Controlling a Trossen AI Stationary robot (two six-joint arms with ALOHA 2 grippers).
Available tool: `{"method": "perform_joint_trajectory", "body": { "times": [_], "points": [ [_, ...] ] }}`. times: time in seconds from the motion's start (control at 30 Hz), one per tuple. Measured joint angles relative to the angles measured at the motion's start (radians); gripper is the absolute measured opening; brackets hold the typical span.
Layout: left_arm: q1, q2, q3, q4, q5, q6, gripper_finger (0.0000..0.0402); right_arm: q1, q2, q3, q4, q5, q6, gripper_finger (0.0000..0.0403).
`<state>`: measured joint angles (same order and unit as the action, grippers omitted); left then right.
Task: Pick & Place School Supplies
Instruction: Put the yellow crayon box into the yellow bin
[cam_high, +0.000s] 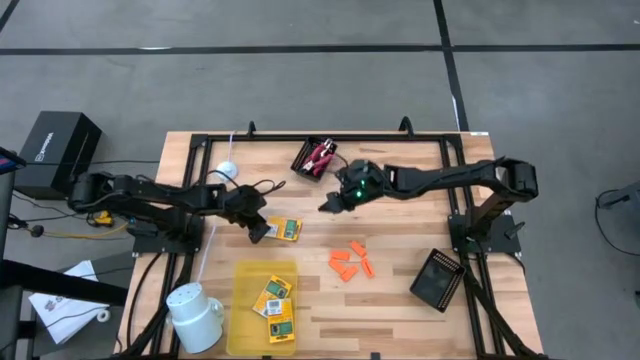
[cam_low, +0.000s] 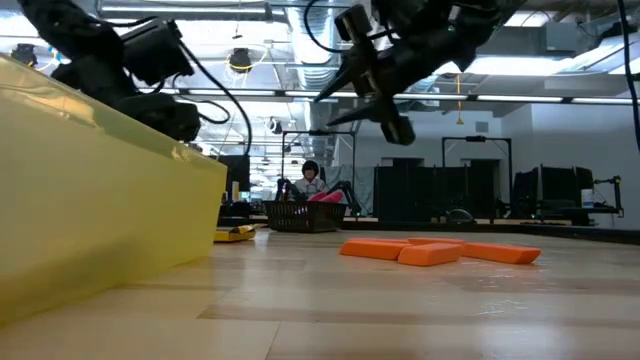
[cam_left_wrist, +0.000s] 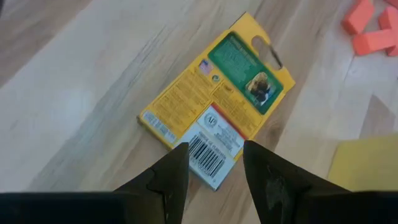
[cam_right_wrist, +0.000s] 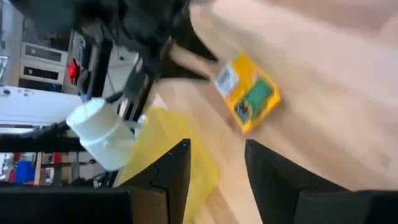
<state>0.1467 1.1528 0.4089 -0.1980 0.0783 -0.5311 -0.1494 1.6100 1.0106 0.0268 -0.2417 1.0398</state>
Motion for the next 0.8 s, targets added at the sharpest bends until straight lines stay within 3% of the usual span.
{"method": "perform_joint_trajectory", "body": {
  "times": [0.23,0.47,0.8],
  "points": [
    [0.000,-0.033,-0.069,0.073,0.028,-0.036,0.0145,0.024,0.038,-0.027,0.057,0.053,0.089,0.0143],
    [0.011,-0.041,-0.086,0.122,0.025,-0.061,0.0145,0.067,0.195,-0.015,0.243,0.027,0.216,0.0143],
    [0.080,-0.087,-0.086,0.121,0.014,-0.049,0.0145,0.084,0.373,0.086,0.277,-0.037,0.262,0.0143]
  ]
}}
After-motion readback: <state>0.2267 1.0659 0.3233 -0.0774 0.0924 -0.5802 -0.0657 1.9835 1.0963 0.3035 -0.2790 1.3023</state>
